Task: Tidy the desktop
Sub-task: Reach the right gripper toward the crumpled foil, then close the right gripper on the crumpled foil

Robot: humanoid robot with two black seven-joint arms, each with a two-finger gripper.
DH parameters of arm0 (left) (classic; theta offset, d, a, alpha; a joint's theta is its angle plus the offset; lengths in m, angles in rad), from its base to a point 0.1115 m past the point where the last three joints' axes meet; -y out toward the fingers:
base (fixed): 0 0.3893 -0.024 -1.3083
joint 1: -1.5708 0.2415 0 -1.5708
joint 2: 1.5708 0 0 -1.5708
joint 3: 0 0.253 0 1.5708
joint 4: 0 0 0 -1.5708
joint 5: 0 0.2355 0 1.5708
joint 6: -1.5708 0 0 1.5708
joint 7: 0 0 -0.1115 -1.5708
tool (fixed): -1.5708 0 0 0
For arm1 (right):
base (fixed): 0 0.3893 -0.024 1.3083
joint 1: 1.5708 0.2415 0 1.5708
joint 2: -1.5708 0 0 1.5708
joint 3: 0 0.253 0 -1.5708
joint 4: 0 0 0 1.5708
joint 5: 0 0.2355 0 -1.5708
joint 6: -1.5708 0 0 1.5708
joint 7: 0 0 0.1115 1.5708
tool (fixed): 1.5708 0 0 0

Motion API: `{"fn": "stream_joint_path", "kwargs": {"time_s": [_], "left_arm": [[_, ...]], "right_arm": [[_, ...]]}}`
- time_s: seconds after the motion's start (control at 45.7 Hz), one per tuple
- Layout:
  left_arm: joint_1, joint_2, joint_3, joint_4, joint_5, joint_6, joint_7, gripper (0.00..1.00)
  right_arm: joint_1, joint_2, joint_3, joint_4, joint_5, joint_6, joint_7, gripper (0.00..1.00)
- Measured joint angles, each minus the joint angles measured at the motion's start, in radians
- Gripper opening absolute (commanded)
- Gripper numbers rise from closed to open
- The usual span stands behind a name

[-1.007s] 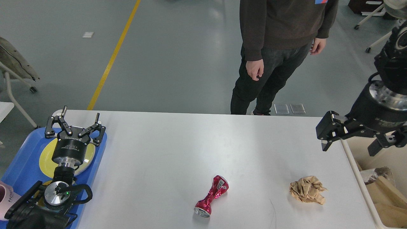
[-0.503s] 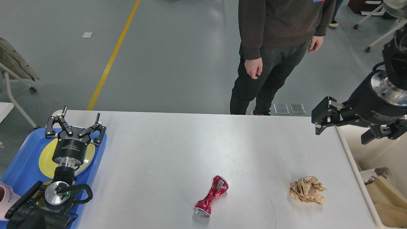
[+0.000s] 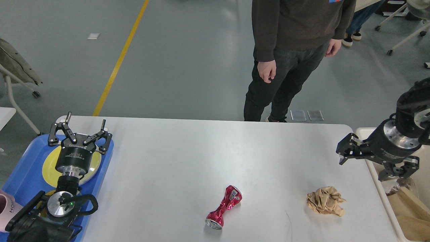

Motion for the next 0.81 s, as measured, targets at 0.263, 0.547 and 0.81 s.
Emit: {"fn": "stream_joint_path", "kwargs": {"time_s": [0.263, 0.547, 0.81], "left_arm": [[0.000, 0.000, 0.000, 0.000, 0.000, -0.001, 0.000, 0.96], [0.000, 0.000, 0.000, 0.000, 0.000, -0.001, 0.000, 0.96], [0.000, 0.000, 0.000, 0.000, 0.000, -0.001, 0.000, 0.96]], "right_arm": [[-0.345, 0.019, 0.161, -0.219, 0.001, -0.027, 0.000, 0.99], [-0.560, 0.064, 0.245, -0.386, 0.014, -0.053, 0.000, 0.99], [-0.670, 0.108, 0.278, -0.451, 0.016, -0.199, 0.000, 0.99]]}}
